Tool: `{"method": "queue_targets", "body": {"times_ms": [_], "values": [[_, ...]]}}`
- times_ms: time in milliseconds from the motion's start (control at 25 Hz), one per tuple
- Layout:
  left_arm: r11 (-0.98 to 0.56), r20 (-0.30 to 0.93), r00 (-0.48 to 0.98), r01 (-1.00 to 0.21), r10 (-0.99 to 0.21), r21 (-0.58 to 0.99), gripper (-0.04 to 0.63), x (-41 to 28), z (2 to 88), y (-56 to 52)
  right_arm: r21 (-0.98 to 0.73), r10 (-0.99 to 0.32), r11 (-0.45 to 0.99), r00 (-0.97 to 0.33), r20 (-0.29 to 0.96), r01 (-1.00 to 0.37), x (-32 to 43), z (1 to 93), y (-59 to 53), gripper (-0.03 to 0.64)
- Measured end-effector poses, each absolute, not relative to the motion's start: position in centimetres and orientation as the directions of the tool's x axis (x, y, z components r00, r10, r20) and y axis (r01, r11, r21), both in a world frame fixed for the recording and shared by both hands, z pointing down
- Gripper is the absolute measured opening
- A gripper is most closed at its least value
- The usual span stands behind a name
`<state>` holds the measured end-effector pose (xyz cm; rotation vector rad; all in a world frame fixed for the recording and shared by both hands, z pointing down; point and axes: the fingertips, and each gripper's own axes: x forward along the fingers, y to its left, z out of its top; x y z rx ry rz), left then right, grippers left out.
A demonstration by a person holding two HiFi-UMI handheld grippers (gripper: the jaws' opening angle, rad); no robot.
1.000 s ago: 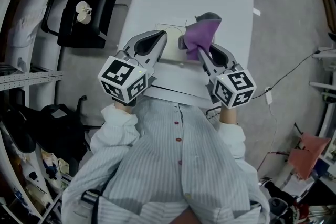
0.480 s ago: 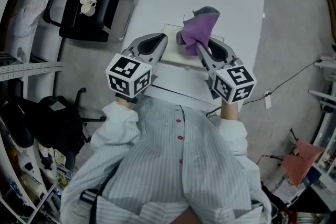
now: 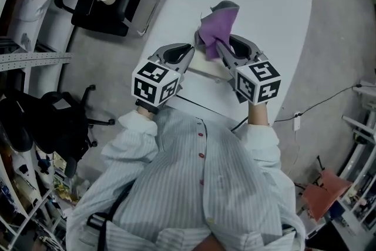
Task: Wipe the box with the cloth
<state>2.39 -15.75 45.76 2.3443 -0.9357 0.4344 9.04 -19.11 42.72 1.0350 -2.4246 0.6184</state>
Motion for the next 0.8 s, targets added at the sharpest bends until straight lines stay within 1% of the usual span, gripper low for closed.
{"method": "queue_targets", "body": {"times_ms": [160,400,800], "values": [[-0.565,0.516,0.697,-0.713,-0.498,0.416,0.023,2.1,47.7,-15.2,-0.209,-0.497,0.663,-0.631,0.595,-0.719,7.4,44.9,-19.9,0.1],[-0.555,0.551,0.697,-0.709,-0.459,0.435,0.065,2.5,49.8,-14.5,-0.169,-0.431,0.704,-0.603,0.671,-0.69,5.9,48.1,-20.6,0.1],[-0.538,0.56,0.704,-0.703,-0.435,0.466,0.069,2.5,51.3,-14.3,-0.082,-0.412,0.731,-0.534,0.738,-0.677,4.9,50.2,-21.0,0.101]]}}
